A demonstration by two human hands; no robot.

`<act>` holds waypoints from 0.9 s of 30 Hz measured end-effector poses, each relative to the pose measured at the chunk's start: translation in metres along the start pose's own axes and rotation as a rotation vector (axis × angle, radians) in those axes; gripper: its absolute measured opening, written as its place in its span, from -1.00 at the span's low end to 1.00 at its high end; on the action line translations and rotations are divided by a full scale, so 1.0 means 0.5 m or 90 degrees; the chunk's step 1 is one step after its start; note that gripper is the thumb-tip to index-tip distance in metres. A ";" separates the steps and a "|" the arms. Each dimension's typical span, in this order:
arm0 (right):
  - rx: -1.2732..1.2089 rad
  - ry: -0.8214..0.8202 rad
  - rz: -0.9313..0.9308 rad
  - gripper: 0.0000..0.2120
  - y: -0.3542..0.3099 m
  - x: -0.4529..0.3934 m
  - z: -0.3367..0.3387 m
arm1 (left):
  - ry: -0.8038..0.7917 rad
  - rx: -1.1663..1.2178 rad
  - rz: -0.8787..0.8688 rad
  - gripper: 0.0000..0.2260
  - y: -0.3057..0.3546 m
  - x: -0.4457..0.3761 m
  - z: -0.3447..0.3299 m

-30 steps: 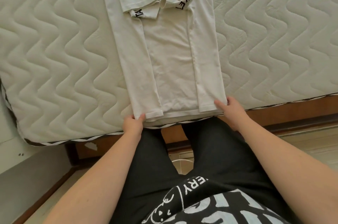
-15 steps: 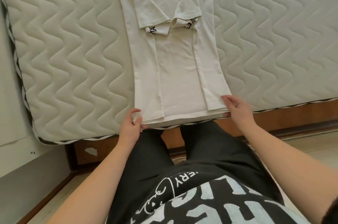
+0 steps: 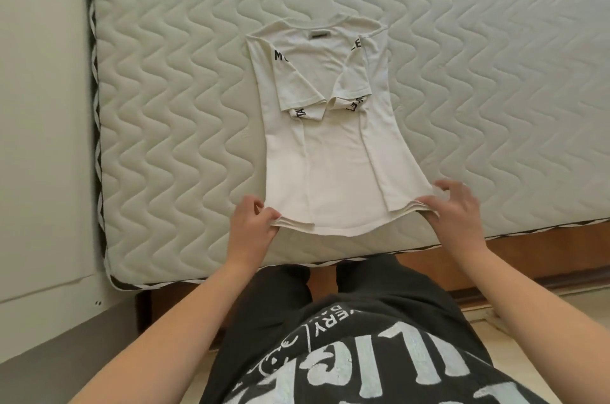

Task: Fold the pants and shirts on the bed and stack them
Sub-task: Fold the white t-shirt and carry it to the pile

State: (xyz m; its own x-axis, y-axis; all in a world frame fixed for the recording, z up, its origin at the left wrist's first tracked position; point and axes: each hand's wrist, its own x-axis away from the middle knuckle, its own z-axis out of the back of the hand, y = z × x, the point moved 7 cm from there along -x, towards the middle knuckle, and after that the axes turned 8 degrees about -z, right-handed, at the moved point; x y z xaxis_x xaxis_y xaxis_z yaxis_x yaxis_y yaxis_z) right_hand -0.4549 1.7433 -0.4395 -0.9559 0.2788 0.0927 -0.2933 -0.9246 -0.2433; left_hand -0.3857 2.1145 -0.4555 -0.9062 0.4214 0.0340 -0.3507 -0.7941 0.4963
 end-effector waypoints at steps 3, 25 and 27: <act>-0.003 0.027 0.103 -0.82 -0.024 -0.022 0.029 | -0.014 -0.092 -0.115 -0.82 0.016 -0.032 0.034; 0.018 -0.503 0.100 -0.67 0.077 0.092 0.032 | -0.422 0.065 0.054 -0.83 0.072 0.141 -0.016; 0.029 -0.488 0.129 -0.71 0.061 0.057 0.043 | -0.429 0.054 0.058 -0.79 0.085 0.111 -0.011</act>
State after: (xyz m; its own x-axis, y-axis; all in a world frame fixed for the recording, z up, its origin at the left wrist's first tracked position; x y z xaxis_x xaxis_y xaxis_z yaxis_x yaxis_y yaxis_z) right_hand -0.4908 1.7173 -0.4238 -0.7066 -0.1379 0.6941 -0.0981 -0.9523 -0.2890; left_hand -0.4524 2.1017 -0.4373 -0.5761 0.5575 0.5978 -0.2358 -0.8136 0.5315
